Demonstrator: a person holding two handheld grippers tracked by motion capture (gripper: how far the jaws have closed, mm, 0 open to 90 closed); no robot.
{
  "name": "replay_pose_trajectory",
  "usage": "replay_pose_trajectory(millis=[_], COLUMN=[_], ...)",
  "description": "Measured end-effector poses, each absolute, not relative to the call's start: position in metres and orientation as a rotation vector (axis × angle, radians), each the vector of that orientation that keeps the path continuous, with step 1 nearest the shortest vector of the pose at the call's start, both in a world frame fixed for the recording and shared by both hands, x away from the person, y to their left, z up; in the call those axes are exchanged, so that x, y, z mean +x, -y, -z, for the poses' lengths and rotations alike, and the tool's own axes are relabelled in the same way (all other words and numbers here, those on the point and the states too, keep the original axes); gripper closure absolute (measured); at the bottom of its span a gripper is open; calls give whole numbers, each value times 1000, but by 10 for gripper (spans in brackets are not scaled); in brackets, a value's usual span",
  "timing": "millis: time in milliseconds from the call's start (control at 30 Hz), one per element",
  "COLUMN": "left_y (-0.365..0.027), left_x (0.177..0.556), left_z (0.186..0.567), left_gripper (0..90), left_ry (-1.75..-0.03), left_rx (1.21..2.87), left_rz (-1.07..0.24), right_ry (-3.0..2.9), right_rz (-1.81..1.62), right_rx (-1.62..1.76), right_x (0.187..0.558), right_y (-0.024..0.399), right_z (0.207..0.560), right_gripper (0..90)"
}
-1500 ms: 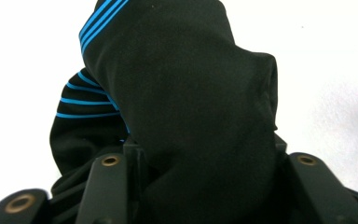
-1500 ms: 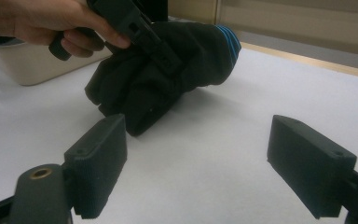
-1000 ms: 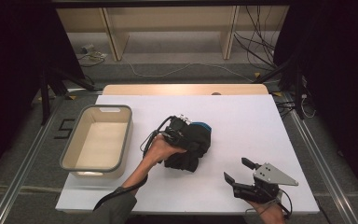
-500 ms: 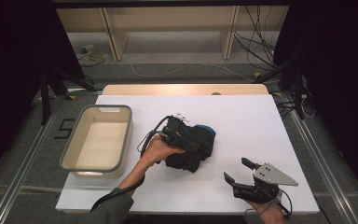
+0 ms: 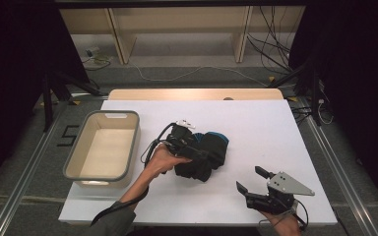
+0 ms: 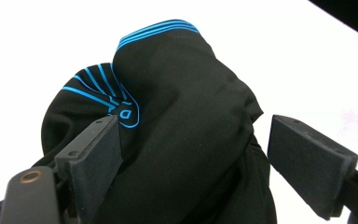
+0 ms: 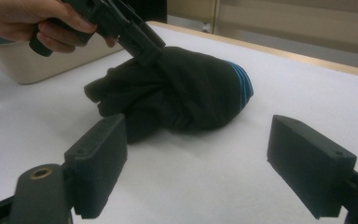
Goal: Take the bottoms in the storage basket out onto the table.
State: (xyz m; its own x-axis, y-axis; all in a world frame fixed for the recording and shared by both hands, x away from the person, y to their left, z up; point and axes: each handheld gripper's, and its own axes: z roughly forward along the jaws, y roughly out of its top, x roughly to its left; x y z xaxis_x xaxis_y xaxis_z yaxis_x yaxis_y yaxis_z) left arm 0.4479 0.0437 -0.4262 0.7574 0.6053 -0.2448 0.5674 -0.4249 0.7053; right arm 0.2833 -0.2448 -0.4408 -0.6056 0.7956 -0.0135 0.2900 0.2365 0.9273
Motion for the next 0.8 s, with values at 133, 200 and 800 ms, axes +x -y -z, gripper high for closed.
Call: replay_pose_trajectory(millis=[133,200,800], left_y=[-47,-48,-60], left_x=[446,444,433], left_z=[424,424,418], left_gripper=[173,174,172], left_ry=[-867,-864,-859], left_rx=[2113,2111,2034], left_rz=[-70,-82,-110], right_ry=[-2023,-2023,-2026], right_rz=[-1356,-1358,-1360], right_rx=[984,985,986], right_x=[283,283,283], right_y=[244,245,245], right_z=[441,441,441], right_gripper=[208,208,208])
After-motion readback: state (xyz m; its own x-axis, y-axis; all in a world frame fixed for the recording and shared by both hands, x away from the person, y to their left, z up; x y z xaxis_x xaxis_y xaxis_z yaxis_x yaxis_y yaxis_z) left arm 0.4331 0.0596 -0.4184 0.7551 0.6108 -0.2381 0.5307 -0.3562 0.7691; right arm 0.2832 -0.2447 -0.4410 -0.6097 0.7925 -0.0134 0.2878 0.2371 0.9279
